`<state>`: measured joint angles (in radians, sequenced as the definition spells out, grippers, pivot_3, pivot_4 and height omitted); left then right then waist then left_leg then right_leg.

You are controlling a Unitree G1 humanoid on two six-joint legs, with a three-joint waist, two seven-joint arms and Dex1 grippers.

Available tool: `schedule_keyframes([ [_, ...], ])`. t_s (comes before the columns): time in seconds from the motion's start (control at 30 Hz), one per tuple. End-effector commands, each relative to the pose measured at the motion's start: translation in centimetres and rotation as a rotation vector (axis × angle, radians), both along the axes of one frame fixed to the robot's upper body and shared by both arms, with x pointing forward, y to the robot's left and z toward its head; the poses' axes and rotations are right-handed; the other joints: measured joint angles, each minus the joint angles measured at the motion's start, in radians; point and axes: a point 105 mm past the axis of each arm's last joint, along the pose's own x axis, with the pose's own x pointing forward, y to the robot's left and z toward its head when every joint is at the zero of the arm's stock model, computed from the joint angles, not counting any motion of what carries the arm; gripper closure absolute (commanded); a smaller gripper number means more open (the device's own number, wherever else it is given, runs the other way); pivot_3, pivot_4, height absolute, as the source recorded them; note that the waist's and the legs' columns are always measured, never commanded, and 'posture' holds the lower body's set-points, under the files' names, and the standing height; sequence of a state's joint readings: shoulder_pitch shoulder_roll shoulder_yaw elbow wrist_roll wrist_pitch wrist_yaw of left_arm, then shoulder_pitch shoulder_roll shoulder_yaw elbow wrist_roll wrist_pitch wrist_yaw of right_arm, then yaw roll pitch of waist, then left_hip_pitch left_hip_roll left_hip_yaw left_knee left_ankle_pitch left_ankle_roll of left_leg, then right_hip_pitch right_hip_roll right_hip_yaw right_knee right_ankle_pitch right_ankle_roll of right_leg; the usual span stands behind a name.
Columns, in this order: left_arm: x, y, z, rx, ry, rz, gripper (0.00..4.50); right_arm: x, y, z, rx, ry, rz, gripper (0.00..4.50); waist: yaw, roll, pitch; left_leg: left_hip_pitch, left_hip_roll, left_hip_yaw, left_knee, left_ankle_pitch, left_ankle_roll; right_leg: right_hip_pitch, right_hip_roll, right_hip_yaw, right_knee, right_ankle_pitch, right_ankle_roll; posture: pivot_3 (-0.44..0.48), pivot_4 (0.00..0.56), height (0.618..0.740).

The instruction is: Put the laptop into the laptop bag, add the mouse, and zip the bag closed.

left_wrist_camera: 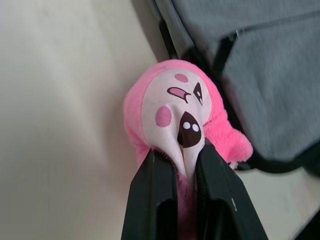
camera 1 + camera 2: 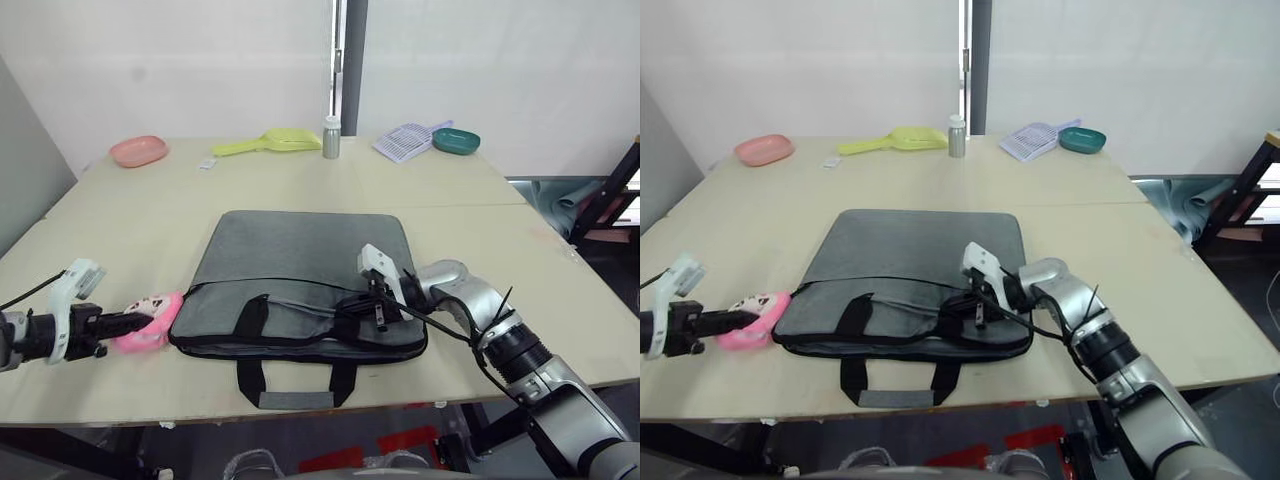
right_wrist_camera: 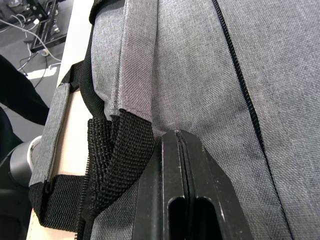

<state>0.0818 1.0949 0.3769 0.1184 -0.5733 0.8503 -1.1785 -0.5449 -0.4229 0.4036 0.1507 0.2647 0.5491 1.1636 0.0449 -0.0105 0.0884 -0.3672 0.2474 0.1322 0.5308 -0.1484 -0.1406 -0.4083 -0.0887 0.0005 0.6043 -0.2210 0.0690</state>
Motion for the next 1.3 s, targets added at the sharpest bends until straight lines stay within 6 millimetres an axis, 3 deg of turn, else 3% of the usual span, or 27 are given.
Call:
schedule_keyframes([
  [0.03,-1.0,-0.1,1.4,0.037,-0.018,-0.093,4.47,-0.8,-3.4,-7.0,-0.263,0.171,-0.152,4.5,-0.001,0.0,0.0,0.0,0.0,0.0,-0.001,0.0,0.0,-0.002,0.0,0.0,0.0,0.0,0.0,0.0,0.15,0.74],
  [0.17,-1.9,0.4,1.4,0.037,-0.005,-0.1,4.47,-0.8,-3.3,-7.1,-0.262,0.174,-0.153,4.5,-0.002,0.0,0.0,0.0,0.0,0.0,-0.003,0.0,0.0,-0.004,0.001,0.001,-0.001,0.0,0.0,0.0,0.15,0.74],
  [0.33,-3.5,-1.0,1.0,-0.019,0.02,-0.174,4.47,-1.0,-3.2,-7.2,-0.263,0.177,-0.147,4.5,-0.005,0.0,0.0,0.0,0.0,0.0,-0.003,0.0,0.0,-0.004,0.004,0.002,-0.003,0.0,0.0,0.0,0.15,0.74],
  [0.7,-5.6,-1.7,-0.4,-0.029,0.069,-0.205,4.47,-1.3,-3.6,-7.2,-0.282,0.186,-0.13,4.5,-0.005,0.0,0.0,0.001,0.0,0.0,-0.003,0.0,-0.001,-0.005,0.01,0.009,-0.007,0.0,0.0,0.0,0.15,0.74],
  [0.97,-5.9,-5.9,-0.1,-0.147,0.041,-0.269,4.47,-1.8,-3.2,-7.4,-0.285,0.208,-0.122,4.5,-0.005,0.0,0.0,0.002,0.0,0.003,-0.003,0.0,-0.001,-0.004,0.015,0.018,-0.01,0.001,-0.001,0.0,0.15,0.74],
  [1.13,-7.4,-6.3,-1.6,-0.055,0.104,-0.348,4.47,-2.1,-3.0,-7.6,-0.285,0.22,-0.121,4.5,-0.005,0.001,-0.001,0.002,0.0,0.004,-0.003,0.0,-0.001,-0.004,0.015,0.021,-0.01,0.0,0.0,0.0,0.15,0.74],
  [1.3,-6.6,-7.4,-1.8,-0.019,0.073,-0.381,4.47,-2.3,-2.9,-7.6,-0.284,0.228,-0.12,4.5,-0.005,0.002,-0.002,0.004,0.0,0.007,-0.003,0.0,-0.001,-0.004,0.016,0.023,-0.01,0.0,0.0,0.0,0.15,0.74],
])
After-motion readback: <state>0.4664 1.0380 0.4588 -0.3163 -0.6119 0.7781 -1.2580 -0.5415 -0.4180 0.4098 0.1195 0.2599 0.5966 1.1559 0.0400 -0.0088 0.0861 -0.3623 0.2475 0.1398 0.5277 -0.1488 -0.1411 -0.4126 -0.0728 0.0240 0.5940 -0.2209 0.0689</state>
